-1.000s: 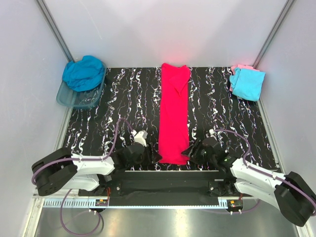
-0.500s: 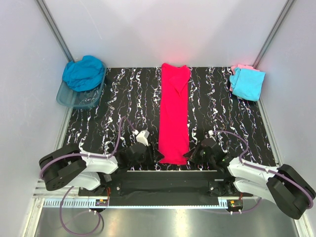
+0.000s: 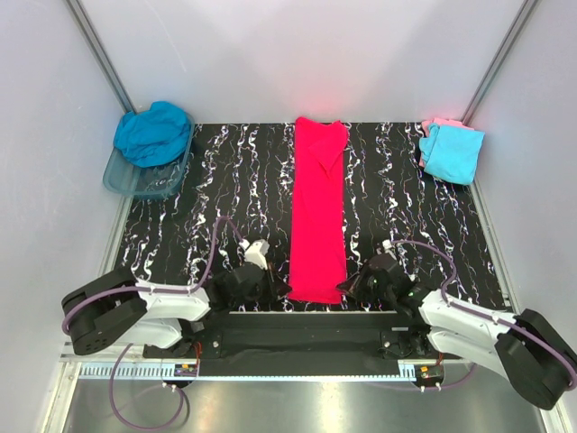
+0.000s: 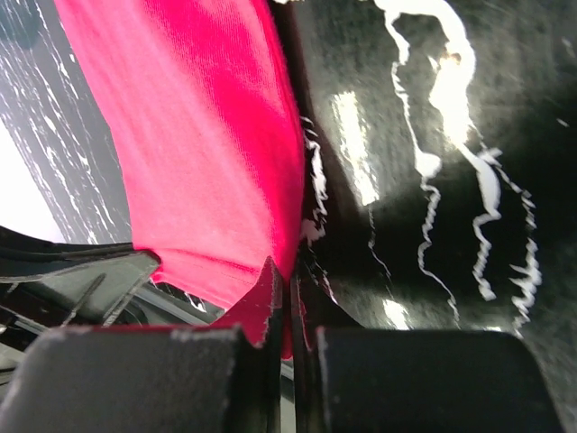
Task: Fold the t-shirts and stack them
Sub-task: Fold the tshirt
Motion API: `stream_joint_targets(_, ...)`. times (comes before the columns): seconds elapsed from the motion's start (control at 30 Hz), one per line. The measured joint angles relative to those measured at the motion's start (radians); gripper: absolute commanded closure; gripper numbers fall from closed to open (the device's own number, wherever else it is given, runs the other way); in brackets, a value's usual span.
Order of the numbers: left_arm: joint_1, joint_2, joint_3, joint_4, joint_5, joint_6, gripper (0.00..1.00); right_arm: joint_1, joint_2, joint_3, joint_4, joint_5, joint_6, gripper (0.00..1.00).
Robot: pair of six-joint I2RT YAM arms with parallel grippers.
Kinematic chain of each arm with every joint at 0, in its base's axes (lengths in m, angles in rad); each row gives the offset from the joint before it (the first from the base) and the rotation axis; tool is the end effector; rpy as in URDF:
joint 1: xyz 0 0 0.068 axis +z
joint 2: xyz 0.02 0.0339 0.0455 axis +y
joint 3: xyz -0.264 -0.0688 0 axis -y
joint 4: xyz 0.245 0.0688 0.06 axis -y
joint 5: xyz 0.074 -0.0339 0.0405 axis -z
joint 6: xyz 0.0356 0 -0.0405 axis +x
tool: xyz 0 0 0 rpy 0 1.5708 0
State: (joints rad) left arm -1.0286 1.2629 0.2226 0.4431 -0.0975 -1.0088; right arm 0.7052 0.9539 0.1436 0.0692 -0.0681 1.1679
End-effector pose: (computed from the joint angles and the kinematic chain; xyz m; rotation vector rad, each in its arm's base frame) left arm 0.1094 -0.1748 0.1226 -0.0377 2.3654 -1.0052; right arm 0.1206 0.1058 0.1188 0.5449 2.4794 0.9517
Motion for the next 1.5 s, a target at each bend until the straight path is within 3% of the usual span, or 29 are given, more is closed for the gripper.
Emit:
stream_joint_targets(0.27,-0.003,-0.067,0.024,-0.061,0.000,0.010,1.00,0.001,-0.094,0.049,-0.147,0.026,-0.032,1.00)
stream_joint_targets(0.8,0.003,-0.168,0.158,-0.279,-0.039,0.081,1.00,0.002,-0.049,0.198,-0.217,0.095,-0.083,1.00)
stream_joint_targets(1.07,0.130,-0.209,0.246,-0.347,-0.030,0.158,1.00,-0.004,-0.022,0.307,-0.220,0.130,-0.127,1.00)
stream_joint_targets(1.17,0.135,-0.234,0.243,-0.352,-0.024,0.167,1.00,-0.005,-0.021,0.303,-0.216,0.129,-0.129,0.91)
stream_joint_targets(1.2,0.134,-0.246,0.234,-0.347,-0.020,0.167,1.00,-0.005,-0.022,0.294,-0.214,0.128,-0.128,0.78)
stream_joint_targets(1.27,0.134,-0.269,0.205,-0.343,-0.014,0.165,1.00,-0.005,-0.027,0.262,-0.204,0.123,-0.121,0.68)
stream_joint_targets(1.3,0.135,-0.277,0.186,-0.341,-0.014,0.163,1.00,-0.006,-0.033,0.241,-0.204,0.122,-0.118,0.54)
stream_joint_targets(1.4,0.136,-0.289,0.131,-0.345,-0.011,0.152,1.00,-0.008,-0.061,0.171,-0.214,0.108,-0.105,0.37)
stream_joint_targets(1.5,0.136,-0.295,0.102,-0.346,-0.010,0.143,1.00,-0.008,-0.087,0.118,-0.226,0.087,-0.093,0.33)
